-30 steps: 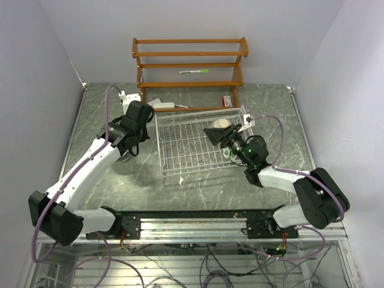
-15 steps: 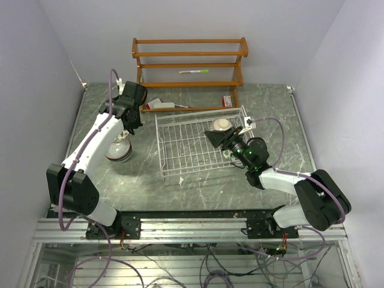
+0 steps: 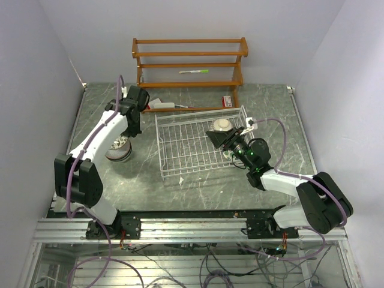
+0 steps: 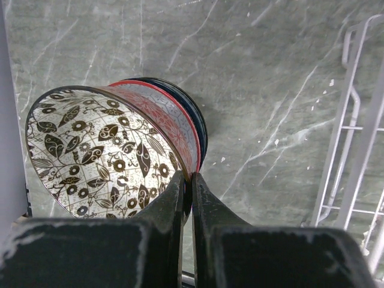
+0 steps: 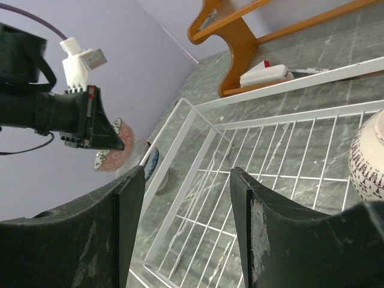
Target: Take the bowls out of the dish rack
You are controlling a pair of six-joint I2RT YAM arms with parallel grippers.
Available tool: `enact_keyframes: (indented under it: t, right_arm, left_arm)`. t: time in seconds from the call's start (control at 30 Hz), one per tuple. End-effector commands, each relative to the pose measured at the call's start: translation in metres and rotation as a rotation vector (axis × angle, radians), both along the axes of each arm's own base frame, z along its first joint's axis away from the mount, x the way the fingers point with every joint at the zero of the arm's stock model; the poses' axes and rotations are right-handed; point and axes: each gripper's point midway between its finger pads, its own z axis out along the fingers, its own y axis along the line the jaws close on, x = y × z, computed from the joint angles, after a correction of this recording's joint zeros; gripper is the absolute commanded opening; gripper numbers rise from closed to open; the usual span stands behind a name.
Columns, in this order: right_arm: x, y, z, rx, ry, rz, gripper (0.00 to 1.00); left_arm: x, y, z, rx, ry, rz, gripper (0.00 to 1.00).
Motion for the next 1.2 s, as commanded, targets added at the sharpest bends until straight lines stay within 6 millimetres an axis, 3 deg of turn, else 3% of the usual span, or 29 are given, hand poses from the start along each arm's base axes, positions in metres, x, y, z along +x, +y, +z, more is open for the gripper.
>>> enact_keyframes:
  t: [0.0, 0.23, 0.63, 0.87, 1.17]
  right_arm:
    - [0.001, -0.004, 0.0, -0.003, -0.016, -0.011, 0.58]
    - [0.001, -0.005, -0.001, -0.007, -0.016, -0.016, 0.57]
    - [0.001, -0.005, -0.004, -0.007, -0.008, -0.016, 0.57]
    - [0.001, -0.006, -0.005, -0.009, -0.005, -0.016, 0.57]
    - [0.002, -0.013, -0.008, -0.05, -0.005, -0.053, 0.57]
  left_arm:
    - [-0.004, 0.01, -0.016, 0.06, 0.078, 0.001, 0.07]
    - [-0.001, 0.013, -0.02, 0.066, 0.079, 0.025, 0.07]
    - [-0.009, 0.015, -0.043, 0.085, 0.169, 0.046, 0.07]
    - [-0.013, 0.015, -0.045, 0.083, 0.178, 0.046, 0.14]
    - [-0.011, 0.016, -0.039, 0.086, 0.162, 0.05, 0.31]
